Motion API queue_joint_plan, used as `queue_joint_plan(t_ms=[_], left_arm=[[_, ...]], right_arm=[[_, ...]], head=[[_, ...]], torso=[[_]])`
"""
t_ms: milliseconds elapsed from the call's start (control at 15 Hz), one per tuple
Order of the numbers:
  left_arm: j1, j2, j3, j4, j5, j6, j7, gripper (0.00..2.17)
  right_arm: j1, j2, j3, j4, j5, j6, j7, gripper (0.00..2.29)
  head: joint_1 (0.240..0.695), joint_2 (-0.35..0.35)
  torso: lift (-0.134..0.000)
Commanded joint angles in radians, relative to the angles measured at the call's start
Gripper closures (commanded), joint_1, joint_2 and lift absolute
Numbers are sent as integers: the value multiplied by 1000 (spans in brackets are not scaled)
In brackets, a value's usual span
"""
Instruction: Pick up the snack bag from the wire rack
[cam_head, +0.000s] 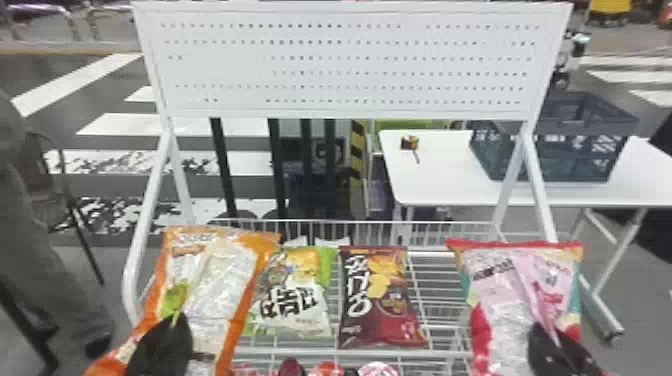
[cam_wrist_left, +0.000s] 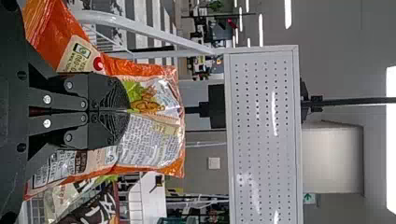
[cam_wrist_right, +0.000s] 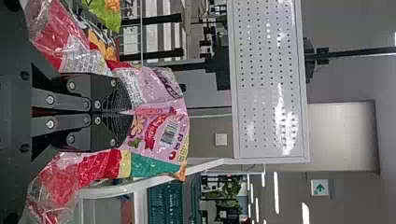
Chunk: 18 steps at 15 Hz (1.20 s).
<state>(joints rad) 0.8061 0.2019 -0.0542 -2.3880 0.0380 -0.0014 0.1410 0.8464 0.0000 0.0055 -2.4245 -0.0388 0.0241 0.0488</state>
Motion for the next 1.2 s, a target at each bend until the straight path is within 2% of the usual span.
queue_joint_plan(t_ms=[0, 1133], left_arm=[[4, -1, 1, -2, -1, -2, 5, 1878], [15, 1, 1, -11, -3, -8, 8, 1878]], right_arm=[[5, 1, 1, -4, 0, 3, 0, 2125], [14, 1, 1, -7, 0, -3, 6, 2125]], head=[[499, 0], [499, 0]], torso=[[0], [0]])
